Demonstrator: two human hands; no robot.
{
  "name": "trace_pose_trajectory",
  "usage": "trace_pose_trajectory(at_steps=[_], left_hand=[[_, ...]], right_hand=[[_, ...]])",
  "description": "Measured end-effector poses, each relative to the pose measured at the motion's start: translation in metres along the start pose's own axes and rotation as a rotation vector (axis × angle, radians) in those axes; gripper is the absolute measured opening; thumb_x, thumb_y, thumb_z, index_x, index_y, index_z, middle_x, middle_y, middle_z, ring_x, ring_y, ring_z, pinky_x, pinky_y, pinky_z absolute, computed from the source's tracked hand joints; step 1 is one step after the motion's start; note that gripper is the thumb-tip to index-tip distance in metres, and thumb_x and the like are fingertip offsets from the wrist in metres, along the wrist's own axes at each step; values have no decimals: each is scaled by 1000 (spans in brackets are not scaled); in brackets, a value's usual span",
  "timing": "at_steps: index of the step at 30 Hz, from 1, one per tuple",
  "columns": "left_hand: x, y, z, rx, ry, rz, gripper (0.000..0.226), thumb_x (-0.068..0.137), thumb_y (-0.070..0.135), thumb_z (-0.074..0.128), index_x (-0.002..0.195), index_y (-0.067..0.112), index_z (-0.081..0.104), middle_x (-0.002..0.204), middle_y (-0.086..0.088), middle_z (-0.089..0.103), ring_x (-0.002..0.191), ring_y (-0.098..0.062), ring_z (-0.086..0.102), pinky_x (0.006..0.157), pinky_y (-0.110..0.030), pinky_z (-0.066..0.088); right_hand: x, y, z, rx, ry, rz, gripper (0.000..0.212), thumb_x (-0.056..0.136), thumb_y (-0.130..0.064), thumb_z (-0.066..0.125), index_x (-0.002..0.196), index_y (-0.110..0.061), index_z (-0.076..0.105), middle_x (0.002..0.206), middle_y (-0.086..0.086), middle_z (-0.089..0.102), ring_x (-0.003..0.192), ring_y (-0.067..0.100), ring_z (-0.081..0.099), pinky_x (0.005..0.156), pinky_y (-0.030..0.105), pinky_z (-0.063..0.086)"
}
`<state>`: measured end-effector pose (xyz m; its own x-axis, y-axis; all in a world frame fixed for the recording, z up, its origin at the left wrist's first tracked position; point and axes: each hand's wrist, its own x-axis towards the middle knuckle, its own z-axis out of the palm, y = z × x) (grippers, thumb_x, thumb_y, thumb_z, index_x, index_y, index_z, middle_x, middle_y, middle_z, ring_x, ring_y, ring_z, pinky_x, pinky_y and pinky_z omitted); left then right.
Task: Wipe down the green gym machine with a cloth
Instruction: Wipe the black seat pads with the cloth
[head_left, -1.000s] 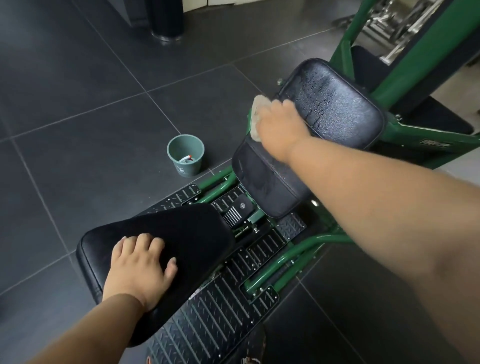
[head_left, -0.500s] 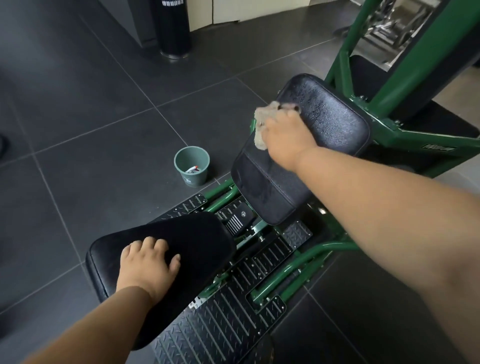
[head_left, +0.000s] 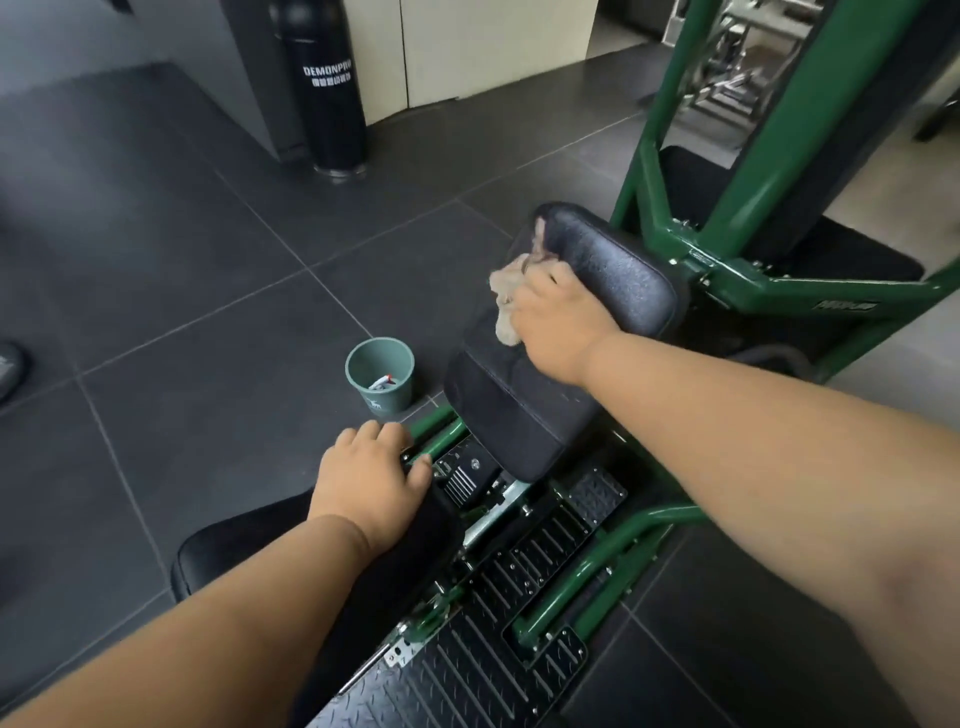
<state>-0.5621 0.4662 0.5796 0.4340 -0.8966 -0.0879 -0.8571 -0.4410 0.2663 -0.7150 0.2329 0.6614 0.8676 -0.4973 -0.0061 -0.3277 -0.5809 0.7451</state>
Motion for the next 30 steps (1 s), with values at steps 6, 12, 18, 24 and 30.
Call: trace_pose_trajectory(at_steps=[6,12,18,24,30], left_hand=[[37,29,-23,-44,-62,9,50,99,54,54,139,25,58,139,-4,57,132,-32,48,109,-43,43],[45,48,-7,-245,-128,-126,56,95,51,59,143,22,56,144,-5,54,132,-33,50,111,-44,44],[55,57,1,-391,-67,-82,58,95,47,64,148,25,52,146,-2,52,133,-26,53,113,-40,44],[82,79,-4,-547,68,72,59,93,41,72,148,32,52,141,4,56,131,-15,53,114,-30,40],[104,107,11,-540,43,174,55,94,44,71,146,36,54,130,-1,60,122,-25,58,108,-38,46]], right_hand=[[11,40,6,223,42,146,31,73,-15,64,102,-19,74,122,11,59,110,34,54,101,46,40],[-31,-35,30,249,-6,-159,30,86,-28,55,110,-24,73,122,5,59,105,27,54,88,41,41],[-32,-22,27,400,35,56,48,80,-39,55,120,-17,69,132,15,54,116,39,49,113,55,34],[-41,-10,37,669,202,169,64,76,-7,69,139,-12,58,137,11,59,113,35,60,99,46,48],[-44,11,36,514,255,259,42,80,-40,75,116,-21,65,131,2,60,113,31,56,94,44,37]])
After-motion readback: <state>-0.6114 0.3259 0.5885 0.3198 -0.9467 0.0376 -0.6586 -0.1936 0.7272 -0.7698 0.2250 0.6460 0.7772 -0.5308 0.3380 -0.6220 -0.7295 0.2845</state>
